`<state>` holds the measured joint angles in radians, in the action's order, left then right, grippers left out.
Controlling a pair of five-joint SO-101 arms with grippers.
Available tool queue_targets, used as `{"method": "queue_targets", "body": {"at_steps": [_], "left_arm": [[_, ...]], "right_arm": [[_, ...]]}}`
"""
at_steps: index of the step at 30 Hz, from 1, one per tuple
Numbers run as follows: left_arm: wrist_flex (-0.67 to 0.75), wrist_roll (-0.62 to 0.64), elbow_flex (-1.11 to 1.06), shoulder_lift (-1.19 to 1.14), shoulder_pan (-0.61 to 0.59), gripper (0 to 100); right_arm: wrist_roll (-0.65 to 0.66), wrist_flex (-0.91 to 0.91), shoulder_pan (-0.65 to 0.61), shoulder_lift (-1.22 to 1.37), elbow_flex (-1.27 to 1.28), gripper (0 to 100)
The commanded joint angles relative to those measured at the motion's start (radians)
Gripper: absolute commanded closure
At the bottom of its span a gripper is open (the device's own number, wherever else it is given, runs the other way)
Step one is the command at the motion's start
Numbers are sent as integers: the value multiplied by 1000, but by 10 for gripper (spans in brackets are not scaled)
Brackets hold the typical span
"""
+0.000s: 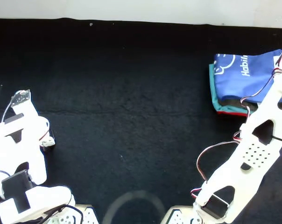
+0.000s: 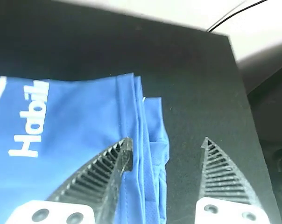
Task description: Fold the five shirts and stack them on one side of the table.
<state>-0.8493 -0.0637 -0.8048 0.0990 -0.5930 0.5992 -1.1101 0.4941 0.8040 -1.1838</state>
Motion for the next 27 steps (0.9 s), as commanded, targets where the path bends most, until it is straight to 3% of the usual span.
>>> {"method": "queue_targets", "body": {"at_steps": [1, 3, 5, 10, 22, 27], "left_arm": [[20, -3, -4, 2, -2, 933], [20, -3, -4, 2, -2, 933], [20, -3, -4, 2, -2, 933], [20, -3, -4, 2, -2, 933], [20, -3, -4, 2, -2, 933], [20, -3, -4, 2, -2, 933]], "right_arm": [[-144, -5, -16, -27, -82, 882], [-172, -62, -22, -28, -101, 998], [-169, -140, -16, -19, -127, 964], [-169, -260, 51, -16, -85, 992], [-169, -79, 202, -16, 361, 992], [-169, -84, 232, -28, 361, 992]]}}
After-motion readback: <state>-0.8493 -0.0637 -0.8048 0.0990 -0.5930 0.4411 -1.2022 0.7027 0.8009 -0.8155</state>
